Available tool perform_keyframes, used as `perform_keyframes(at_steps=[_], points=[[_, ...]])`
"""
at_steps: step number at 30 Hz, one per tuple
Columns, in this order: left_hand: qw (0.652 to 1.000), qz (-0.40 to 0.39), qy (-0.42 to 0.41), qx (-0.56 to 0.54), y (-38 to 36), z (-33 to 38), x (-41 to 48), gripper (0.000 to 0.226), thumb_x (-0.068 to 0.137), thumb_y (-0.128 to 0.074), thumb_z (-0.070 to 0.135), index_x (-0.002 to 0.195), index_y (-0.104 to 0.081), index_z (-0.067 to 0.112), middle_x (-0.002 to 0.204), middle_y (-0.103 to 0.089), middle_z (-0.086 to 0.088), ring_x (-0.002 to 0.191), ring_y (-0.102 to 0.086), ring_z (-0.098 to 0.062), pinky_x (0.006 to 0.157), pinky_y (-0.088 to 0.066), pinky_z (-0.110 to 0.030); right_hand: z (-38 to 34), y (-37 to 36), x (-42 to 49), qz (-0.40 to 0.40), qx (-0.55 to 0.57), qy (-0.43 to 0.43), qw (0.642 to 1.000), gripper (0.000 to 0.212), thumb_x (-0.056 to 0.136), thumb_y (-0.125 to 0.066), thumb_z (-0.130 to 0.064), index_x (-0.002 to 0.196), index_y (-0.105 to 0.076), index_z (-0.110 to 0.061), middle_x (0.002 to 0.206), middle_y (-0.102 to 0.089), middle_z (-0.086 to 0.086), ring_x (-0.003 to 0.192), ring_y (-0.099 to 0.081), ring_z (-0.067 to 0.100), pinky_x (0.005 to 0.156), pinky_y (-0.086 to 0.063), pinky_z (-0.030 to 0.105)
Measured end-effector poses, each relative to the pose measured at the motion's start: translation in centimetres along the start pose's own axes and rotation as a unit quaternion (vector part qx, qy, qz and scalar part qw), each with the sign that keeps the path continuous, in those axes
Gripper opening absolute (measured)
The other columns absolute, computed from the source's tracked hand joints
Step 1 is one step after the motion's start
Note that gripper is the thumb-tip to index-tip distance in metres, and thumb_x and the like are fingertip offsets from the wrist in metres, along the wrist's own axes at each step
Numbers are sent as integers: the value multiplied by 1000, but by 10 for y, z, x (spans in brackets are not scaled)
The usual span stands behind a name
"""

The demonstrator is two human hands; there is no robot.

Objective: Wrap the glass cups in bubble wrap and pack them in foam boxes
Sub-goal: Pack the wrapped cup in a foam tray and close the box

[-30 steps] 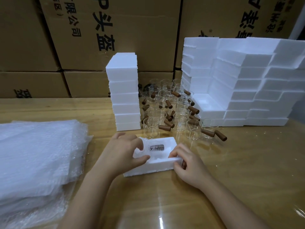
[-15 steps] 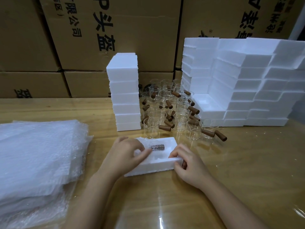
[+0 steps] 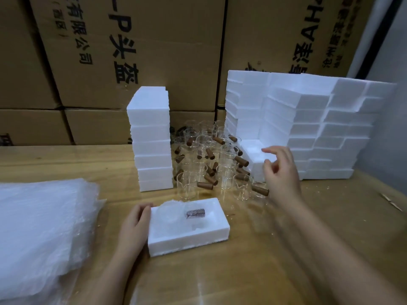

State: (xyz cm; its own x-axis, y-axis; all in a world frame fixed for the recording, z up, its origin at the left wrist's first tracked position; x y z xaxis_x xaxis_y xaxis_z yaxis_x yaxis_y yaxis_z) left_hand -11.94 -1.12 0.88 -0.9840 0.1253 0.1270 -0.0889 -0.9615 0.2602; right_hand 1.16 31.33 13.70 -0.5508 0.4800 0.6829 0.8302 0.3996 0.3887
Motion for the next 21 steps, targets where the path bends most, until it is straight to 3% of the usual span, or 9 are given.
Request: perform_keyframes(at_steps=[3,5,8,12,15,21], points=[[1000,5,-1,11,-2,-1,0,18,96,-49,13,102,-65,15,98,-67,1,95,-59,-19,78,-43,-35,-5,37,71,47,-111,16,993,39,91,-45,-11,128,-47,-22,135,-40,-6,71,-53,7,65,-43,30],[1000,11,-5,7,-2,-1,0,17,96,-49,12,100,-65,16,97,-67,2,94,-59,-18,75,-43,-34,-1,56,118,43,-192,0,980,54,92,-44,-11,143,-33,-23,152,-25,-3,101,-54,19,72,-43,33],[1000,18,-5,-3,-2,-2,0,17,96,-51,12,94,-64,22,92,-66,8,86,-58,-7,66,-41,-26,21,69,170,3,-287,-81,954,69,93,-47,-10,151,-13,-26,159,-6,-3,128,-42,30,84,-42,41],[1000,26,-5,0,-2,-3,2,20,95,-50,12,89,-63,26,86,-66,11,80,-56,1,62,-39,-22,53,66,192,-98,-370,-127,915,83,92,-51,-5,152,1,-27,159,-9,2,133,-37,33,90,-41,45],[1000,28,0,2,-3,-6,5,19,95,-51,11,91,-64,24,86,-66,10,82,-57,-2,62,-40,-23,66,62,192,-142,-406,-110,896,80,90,-52,-3,152,-4,-23,152,-17,10,125,-41,40,90,-42,47],[999,36,0,12,-1,-5,5,19,94,-52,9,89,-65,22,86,-68,9,81,-59,-5,64,-42,-23,47,74,192,-53,-429,-35,901,65,88,-57,-5,146,-28,-14,136,-32,19,123,-32,41,92,-39,54]])
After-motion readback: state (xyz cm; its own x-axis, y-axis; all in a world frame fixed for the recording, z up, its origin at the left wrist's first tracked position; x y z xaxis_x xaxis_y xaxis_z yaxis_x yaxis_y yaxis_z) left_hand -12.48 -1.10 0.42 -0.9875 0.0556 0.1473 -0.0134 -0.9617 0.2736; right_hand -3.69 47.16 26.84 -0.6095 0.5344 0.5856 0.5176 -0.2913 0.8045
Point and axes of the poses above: each hand's wrist, its own x-axis towards the middle knuckle, its own y-axis out of the back of the hand, z = x × y, the point moved 7 cm from there along x, towards the middle knuckle
